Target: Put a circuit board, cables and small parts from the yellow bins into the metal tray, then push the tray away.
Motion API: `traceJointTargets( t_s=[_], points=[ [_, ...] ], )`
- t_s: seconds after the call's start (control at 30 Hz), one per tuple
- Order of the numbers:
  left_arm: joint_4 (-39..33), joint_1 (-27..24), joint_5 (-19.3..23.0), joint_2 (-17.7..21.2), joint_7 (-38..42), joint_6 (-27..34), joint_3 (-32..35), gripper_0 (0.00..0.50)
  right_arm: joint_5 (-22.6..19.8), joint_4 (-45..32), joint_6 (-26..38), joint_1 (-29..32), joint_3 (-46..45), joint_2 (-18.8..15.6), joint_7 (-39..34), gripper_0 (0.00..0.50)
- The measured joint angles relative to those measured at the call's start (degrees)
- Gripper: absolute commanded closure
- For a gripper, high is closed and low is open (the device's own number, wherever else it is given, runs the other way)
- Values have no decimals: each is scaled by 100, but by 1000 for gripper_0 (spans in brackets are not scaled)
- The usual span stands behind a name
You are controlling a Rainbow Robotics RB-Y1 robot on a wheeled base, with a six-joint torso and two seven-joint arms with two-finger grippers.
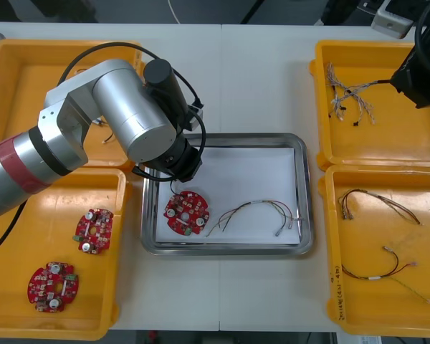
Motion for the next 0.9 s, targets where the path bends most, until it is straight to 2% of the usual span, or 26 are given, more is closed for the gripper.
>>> traceJointTargets(
  t_s=[0.13, 0.23, 0.57, 0.73, 0.9],
  points=[
    [-59, 0, 0, 0, 0, 136, 34, 0, -6, 0, 0, 3, 101, -6, 0, 500],
    [-232, 0, 6, 0, 0, 552, 239, 0, -98, -2, 0, 3, 161, -7, 0, 500],
    [-602, 4, 148, 1, 1, 1805, 1856, 0, -560, -10, 0, -103, 740, -12, -1, 500],
    [-604, 5, 158, 8, 1, 2332, 2640, 0, -567, -10, 0, -355, 1225, 31, -2, 500],
    [-587, 8, 117, 92, 1, 2638, 3145, 0, -367, -9, 0, -715, 1764, 321, -4, 500]
  ],
)
